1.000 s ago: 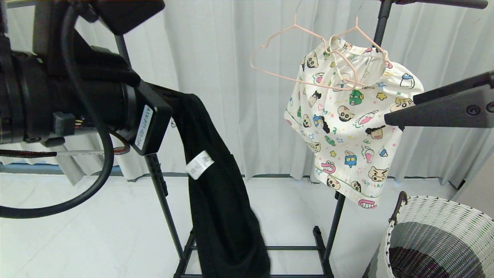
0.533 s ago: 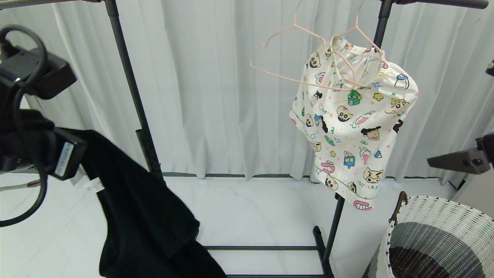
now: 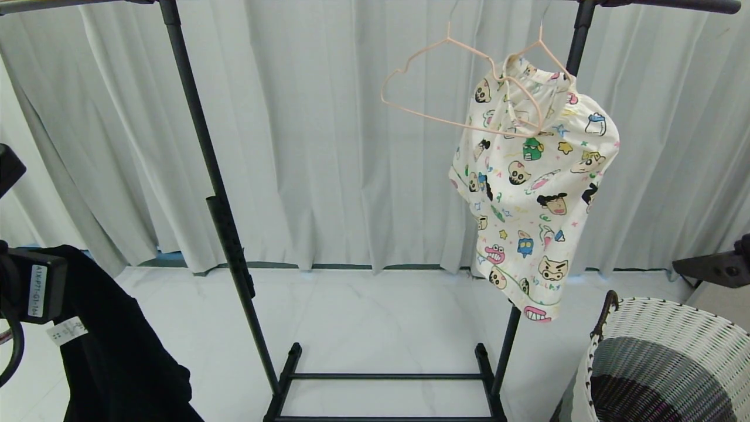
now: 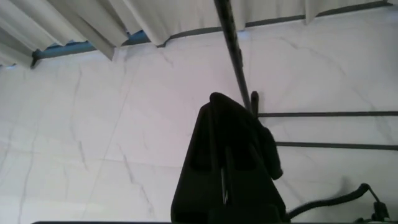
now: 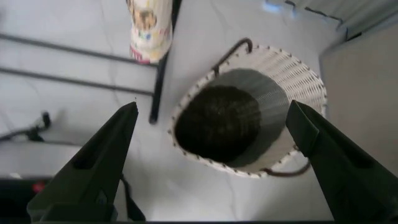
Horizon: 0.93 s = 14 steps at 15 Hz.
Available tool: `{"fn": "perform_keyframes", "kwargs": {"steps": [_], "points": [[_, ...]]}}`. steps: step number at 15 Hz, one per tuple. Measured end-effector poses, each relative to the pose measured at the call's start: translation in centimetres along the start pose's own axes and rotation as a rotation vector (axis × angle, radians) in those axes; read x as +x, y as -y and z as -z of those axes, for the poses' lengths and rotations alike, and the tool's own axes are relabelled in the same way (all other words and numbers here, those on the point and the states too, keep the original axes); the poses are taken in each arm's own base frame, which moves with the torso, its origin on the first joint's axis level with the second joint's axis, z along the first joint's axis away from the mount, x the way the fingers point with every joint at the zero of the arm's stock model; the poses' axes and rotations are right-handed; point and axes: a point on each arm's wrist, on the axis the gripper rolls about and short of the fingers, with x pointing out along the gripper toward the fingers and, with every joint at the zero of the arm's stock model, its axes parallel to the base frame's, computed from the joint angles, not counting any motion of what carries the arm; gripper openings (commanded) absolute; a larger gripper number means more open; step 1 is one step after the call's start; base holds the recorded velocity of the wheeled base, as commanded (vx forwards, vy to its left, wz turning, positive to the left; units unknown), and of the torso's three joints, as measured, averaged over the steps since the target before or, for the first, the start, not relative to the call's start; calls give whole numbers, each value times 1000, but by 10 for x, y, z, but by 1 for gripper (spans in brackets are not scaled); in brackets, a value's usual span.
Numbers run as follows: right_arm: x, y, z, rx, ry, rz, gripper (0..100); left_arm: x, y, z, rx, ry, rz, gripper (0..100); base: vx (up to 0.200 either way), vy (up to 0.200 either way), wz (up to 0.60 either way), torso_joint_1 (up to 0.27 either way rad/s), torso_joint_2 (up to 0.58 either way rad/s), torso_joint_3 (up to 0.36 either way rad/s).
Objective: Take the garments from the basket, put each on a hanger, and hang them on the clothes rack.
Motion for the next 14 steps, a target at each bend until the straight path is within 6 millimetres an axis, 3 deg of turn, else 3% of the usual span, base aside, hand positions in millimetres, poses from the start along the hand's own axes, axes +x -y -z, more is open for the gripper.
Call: {"fn": "perform_keyframes", "kwargs": {"steps": [5,14], "points": [[8,-4,-2,29,56,-26,100,-4,1,7,6,-4,1,0,0,0,0,57,-207,-205],[12,-7,-8,76,90,-45,100,-8,7,6,34,26,51,0,0,0,0,181,-498,-289]]}}
